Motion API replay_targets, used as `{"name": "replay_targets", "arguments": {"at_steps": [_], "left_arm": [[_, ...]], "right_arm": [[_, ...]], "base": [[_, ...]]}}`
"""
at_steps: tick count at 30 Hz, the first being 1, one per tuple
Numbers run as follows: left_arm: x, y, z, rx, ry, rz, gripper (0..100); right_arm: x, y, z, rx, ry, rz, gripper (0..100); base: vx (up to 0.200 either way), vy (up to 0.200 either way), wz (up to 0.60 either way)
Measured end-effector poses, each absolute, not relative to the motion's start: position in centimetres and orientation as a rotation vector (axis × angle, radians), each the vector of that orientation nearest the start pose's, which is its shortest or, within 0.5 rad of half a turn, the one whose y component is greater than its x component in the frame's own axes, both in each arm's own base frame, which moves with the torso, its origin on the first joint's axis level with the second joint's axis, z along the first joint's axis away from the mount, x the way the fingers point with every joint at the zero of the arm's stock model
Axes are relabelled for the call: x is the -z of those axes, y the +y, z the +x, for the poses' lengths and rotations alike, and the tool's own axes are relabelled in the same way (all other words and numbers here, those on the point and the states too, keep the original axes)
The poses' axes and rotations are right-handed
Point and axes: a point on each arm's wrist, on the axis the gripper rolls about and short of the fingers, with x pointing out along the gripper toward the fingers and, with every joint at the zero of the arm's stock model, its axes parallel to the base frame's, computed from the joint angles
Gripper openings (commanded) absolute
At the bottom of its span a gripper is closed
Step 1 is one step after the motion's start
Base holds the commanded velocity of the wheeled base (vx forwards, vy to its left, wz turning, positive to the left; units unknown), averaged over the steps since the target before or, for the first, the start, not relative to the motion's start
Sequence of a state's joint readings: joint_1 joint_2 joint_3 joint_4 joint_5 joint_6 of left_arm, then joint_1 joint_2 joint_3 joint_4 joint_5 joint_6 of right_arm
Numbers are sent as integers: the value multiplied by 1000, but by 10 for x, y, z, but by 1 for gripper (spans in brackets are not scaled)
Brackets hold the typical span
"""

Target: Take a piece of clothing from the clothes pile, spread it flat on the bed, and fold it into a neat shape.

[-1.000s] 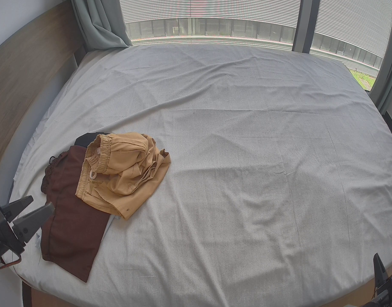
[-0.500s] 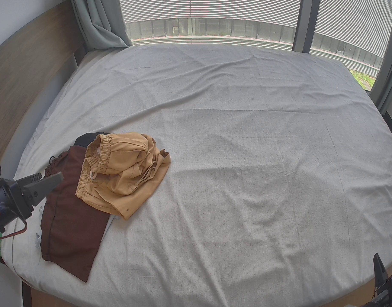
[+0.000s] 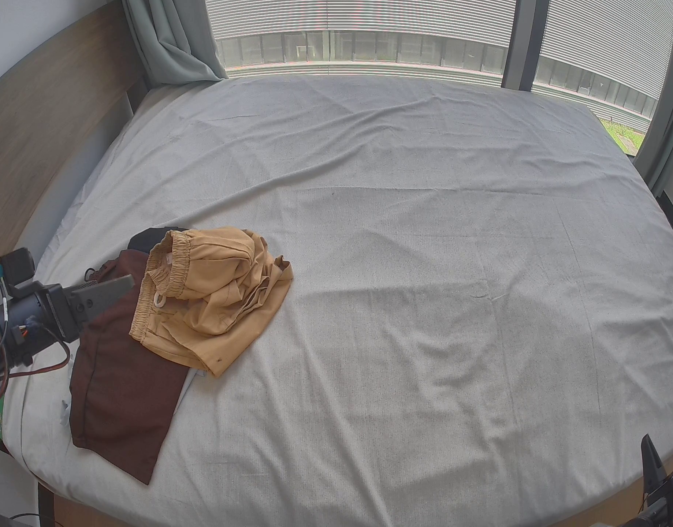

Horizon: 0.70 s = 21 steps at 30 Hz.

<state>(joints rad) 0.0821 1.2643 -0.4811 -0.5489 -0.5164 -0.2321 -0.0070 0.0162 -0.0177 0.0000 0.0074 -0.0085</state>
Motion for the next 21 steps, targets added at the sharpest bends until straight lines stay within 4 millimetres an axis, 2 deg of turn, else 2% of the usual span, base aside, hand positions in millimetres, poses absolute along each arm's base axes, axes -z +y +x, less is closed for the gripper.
{"name": "replay_targets", "arguments": {"at_steps": [21], "left_arm": [[-188, 11, 236, 413, 333, -321, 100]], "right_arm": [[-81, 0, -23, 0, -1, -10, 100]], "base": [[0, 0, 0]]}}
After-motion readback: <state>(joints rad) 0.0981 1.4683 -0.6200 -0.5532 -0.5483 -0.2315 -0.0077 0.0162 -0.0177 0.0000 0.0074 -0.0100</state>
